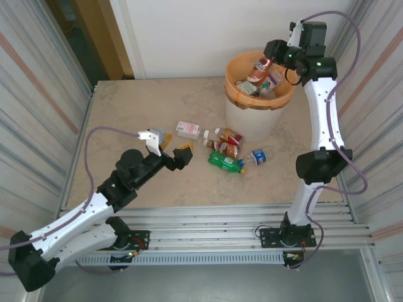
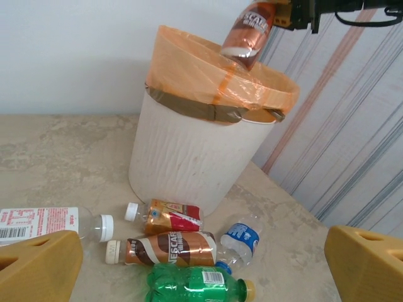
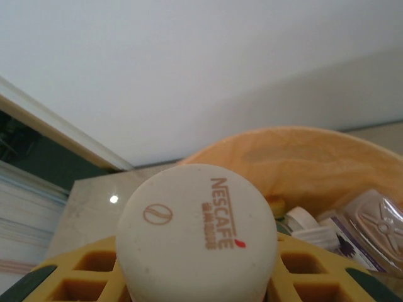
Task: Put the plastic bottles in the bin
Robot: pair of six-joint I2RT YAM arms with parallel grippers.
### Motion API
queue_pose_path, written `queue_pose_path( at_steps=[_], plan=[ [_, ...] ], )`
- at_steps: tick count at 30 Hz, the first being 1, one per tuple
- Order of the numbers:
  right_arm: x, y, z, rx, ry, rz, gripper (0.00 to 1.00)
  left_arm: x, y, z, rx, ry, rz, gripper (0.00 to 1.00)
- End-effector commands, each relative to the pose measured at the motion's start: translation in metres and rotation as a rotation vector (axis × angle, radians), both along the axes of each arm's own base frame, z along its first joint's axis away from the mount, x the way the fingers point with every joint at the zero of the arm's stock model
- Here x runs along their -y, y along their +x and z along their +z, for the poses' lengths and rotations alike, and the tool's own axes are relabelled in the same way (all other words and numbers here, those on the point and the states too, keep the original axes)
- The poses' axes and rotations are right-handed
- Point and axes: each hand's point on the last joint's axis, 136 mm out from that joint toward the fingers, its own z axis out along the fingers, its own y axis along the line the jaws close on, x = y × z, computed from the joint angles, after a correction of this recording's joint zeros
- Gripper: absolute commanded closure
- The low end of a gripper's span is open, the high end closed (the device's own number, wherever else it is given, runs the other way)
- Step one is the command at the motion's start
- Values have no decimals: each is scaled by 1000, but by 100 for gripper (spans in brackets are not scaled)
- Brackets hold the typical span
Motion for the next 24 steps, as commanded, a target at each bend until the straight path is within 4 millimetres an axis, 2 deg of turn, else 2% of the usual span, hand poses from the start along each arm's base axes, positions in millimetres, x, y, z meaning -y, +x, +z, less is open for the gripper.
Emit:
queue_pose_path(
  at_steps=[1, 10, 16, 20, 24],
  plan=[
    [-7, 1, -5, -10, -25, 41, 88, -7, 2, 0, -11, -8, 41, 1],
    [-38, 12, -58, -124, -61, 115, 79, -16, 8, -6, -55, -2, 106, 1],
    [-50, 17, -79, -167, -65, 134, 69, -22, 13, -10, -102, -6, 148, 1],
    [-51, 18, -84, -178, -66, 136, 54, -23, 14, -12, -115, -13, 157, 1],
    [-46, 17, -79, -169, -84, 121, 31, -24, 15, -15, -129, -12, 165, 1]
  ],
)
